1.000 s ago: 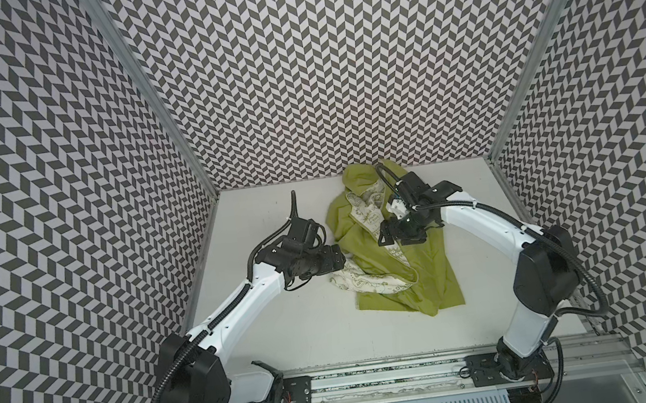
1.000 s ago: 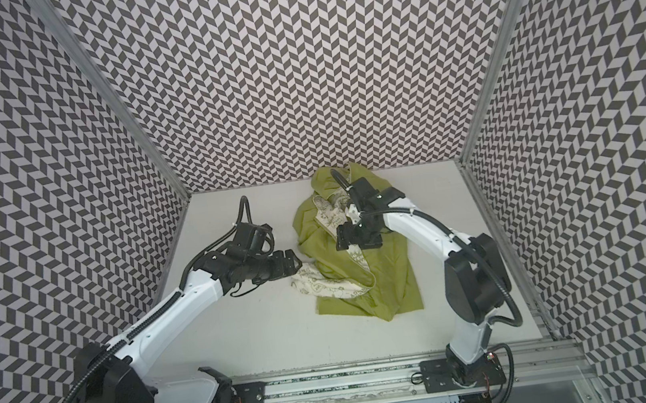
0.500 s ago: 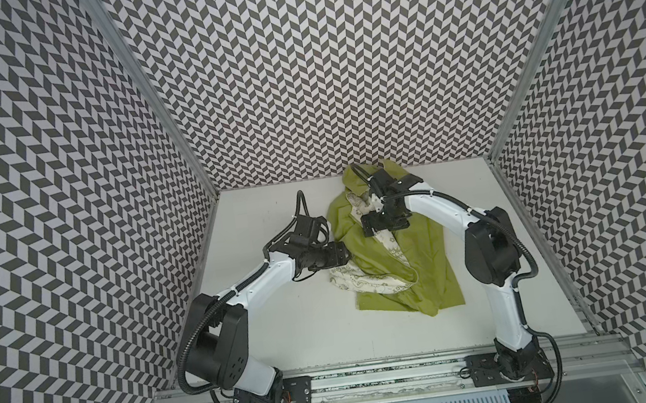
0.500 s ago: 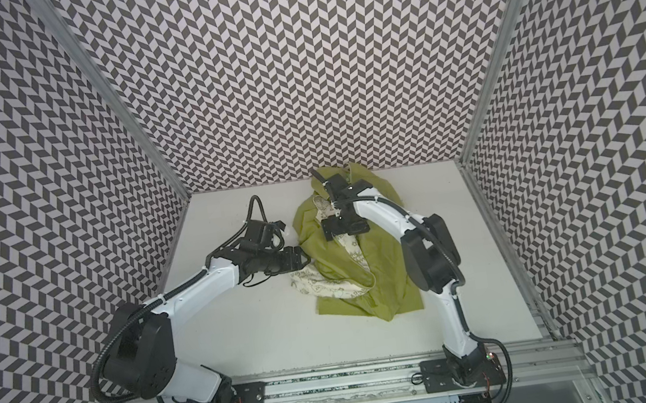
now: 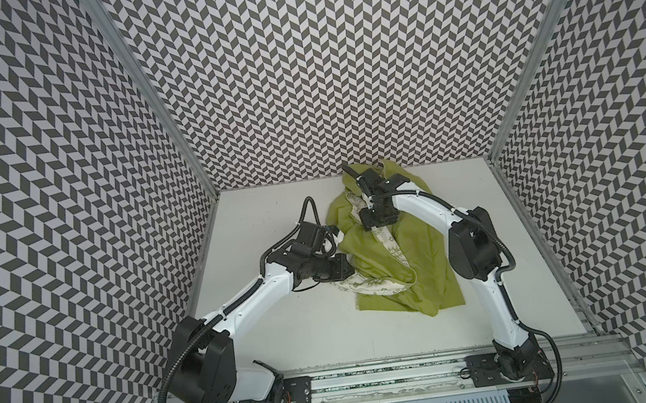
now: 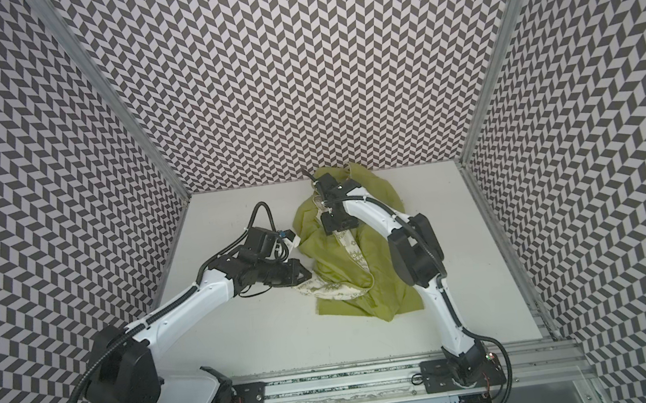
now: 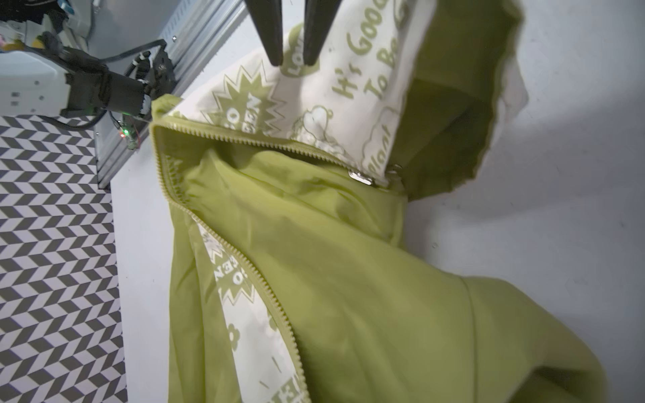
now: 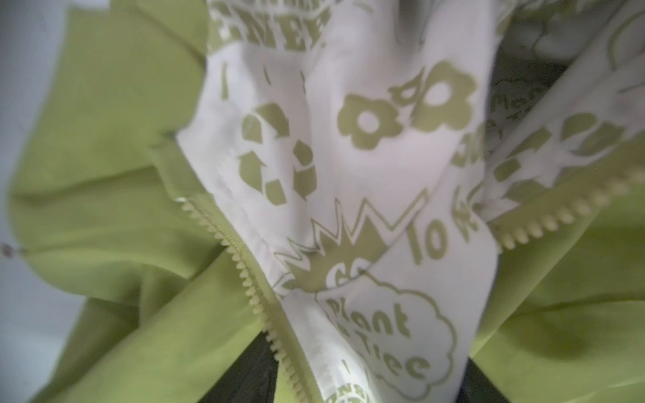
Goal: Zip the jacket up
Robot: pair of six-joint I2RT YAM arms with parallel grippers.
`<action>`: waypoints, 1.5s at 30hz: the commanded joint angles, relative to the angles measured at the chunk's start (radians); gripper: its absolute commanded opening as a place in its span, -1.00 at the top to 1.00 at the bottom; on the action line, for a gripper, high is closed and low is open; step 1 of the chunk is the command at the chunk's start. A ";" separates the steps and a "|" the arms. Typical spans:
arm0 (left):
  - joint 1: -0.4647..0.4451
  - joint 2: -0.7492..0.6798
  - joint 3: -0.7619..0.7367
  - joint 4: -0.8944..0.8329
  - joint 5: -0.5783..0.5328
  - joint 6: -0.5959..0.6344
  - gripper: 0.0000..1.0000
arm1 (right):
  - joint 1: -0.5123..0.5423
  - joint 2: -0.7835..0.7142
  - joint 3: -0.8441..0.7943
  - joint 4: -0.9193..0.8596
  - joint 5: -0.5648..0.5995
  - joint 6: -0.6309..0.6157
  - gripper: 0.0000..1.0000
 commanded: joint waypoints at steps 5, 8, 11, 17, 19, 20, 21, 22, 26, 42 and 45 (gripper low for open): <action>-0.007 -0.077 -0.008 -0.090 -0.047 -0.019 0.98 | -0.008 -0.016 0.069 0.109 -0.120 0.059 0.40; 0.008 -0.091 0.022 -0.140 -0.169 -0.032 0.39 | -0.016 -0.014 0.119 0.134 -0.213 0.085 0.56; 0.055 -0.085 0.048 -0.154 -0.227 -0.040 -0.58 | -0.029 -0.015 0.160 0.158 -0.289 0.115 0.71; 0.076 0.040 0.064 -0.064 -0.140 0.010 -0.70 | -0.081 -0.014 0.193 0.198 -0.414 0.190 0.82; 0.076 0.123 0.081 -0.047 -0.094 0.018 -0.64 | -0.100 -0.013 0.194 0.210 -0.443 0.205 0.83; 0.075 0.151 0.087 -0.030 -0.064 0.018 -0.61 | -0.105 -0.013 0.194 0.211 -0.448 0.208 0.83; 0.072 0.175 0.092 -0.011 -0.028 0.017 -0.57 | -0.110 -0.013 0.193 0.212 -0.455 0.211 0.83; 0.067 0.190 0.098 0.002 -0.007 0.019 -0.55 | -0.116 -0.012 0.194 0.211 -0.462 0.213 0.83; 0.039 0.228 0.131 -0.052 -0.024 0.055 -0.48 | -0.133 -0.008 0.192 0.214 -0.483 0.224 0.83; -0.042 0.074 0.080 -0.137 0.006 0.010 1.00 | -0.175 0.047 0.186 0.506 -0.713 0.472 1.00; -0.052 -0.006 0.109 -0.184 -0.149 0.003 1.00 | -0.166 0.074 0.188 0.684 -0.790 0.607 1.00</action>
